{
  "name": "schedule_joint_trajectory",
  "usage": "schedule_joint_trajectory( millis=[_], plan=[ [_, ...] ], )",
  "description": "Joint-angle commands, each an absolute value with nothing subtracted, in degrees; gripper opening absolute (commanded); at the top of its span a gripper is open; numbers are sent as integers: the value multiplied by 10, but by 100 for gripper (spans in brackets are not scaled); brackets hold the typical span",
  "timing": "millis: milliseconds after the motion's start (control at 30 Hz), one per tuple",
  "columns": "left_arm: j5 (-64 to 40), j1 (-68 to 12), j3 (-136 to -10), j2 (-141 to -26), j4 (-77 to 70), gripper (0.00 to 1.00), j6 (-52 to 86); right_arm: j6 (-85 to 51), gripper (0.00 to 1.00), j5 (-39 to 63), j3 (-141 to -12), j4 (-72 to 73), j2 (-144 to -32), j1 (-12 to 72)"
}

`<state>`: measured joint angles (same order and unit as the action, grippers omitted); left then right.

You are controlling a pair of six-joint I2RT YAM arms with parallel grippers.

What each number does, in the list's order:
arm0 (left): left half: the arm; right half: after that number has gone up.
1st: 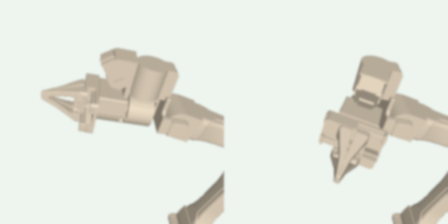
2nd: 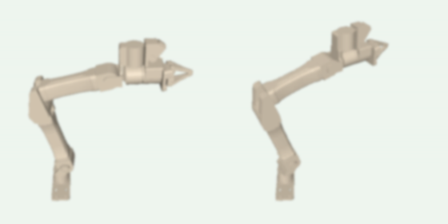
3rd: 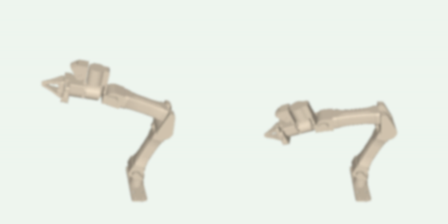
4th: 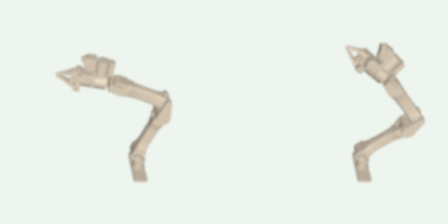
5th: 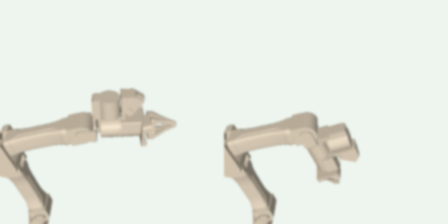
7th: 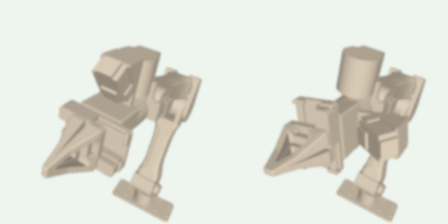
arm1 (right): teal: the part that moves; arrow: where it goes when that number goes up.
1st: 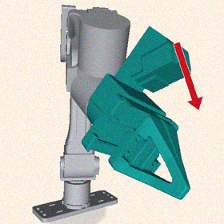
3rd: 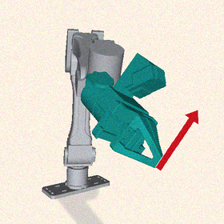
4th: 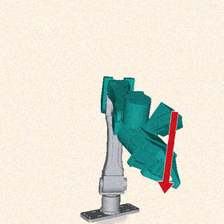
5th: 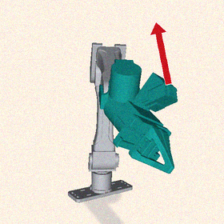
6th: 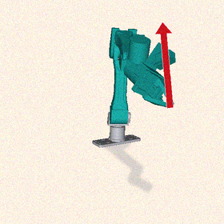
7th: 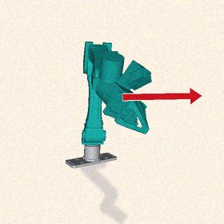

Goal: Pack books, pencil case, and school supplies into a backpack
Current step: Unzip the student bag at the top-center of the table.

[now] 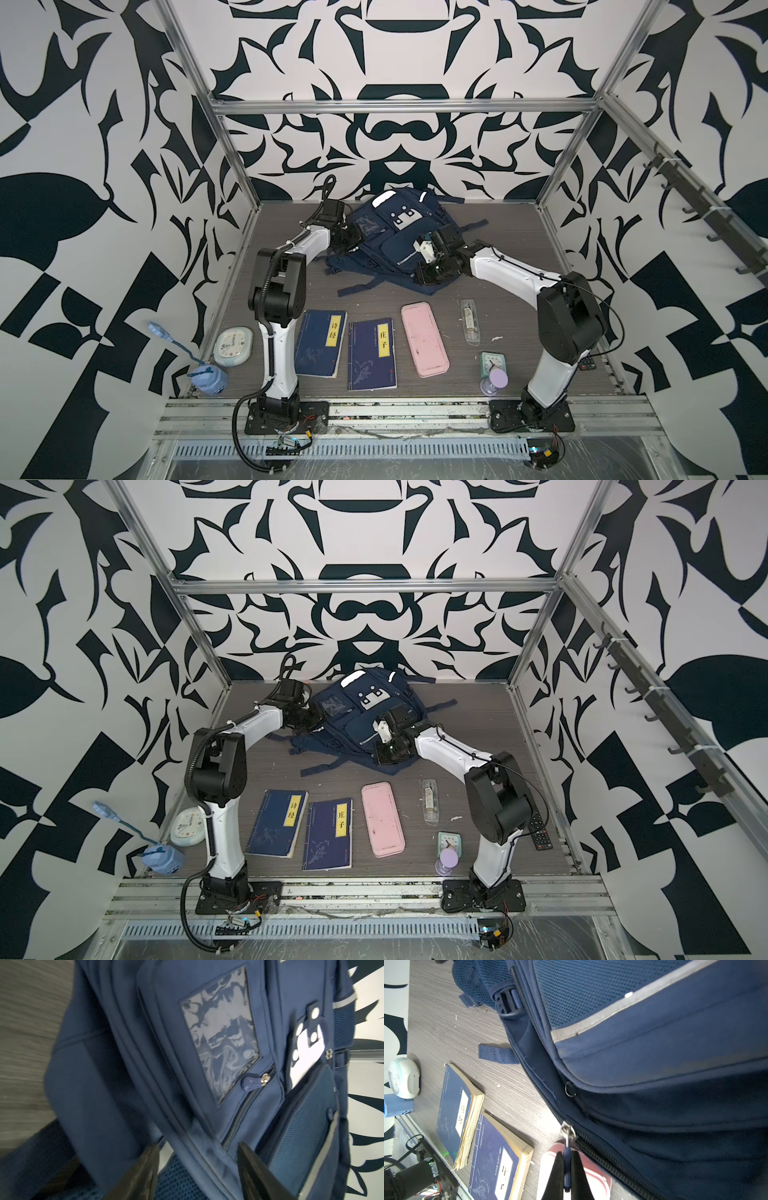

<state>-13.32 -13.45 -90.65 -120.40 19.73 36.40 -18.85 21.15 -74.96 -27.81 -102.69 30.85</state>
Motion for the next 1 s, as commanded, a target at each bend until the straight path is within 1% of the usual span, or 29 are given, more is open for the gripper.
schedule_joint_trajectory(
  millis=[0,67,133,200,267,333,467,500,767,967],
  plan=[
    [-127,-134,-919,-1205,217,62,358,-181,0,210,-755,-270,-1017,319],
    [-129,-134,-920,-1214,211,62,359,-182,0,211,-760,-270,-1023,324],
    [-141,-134,-927,-1228,210,58,363,-182,0,212,-768,-273,-1033,331],
    [-163,-133,-924,-1239,189,43,377,-180,0,210,-779,-274,-1040,342],
    [-178,-132,-911,-1241,158,33,395,-181,0,209,-790,-276,-1050,353],
    [-190,-131,-896,-1237,130,20,411,-181,0,204,-803,-279,-1063,366],
    [-198,-130,-868,-1218,89,2,430,-182,0,198,-825,-285,-1088,380],
    [-197,-129,-857,-1211,79,0,436,-184,0,198,-831,-285,-1093,383],
    [-222,-117,-776,-1171,-30,0,509,-191,0,188,-891,-301,-1149,409],
    [-239,-100,-740,-1155,-104,0,565,-190,0,177,-893,-316,-1150,425]
  ],
)
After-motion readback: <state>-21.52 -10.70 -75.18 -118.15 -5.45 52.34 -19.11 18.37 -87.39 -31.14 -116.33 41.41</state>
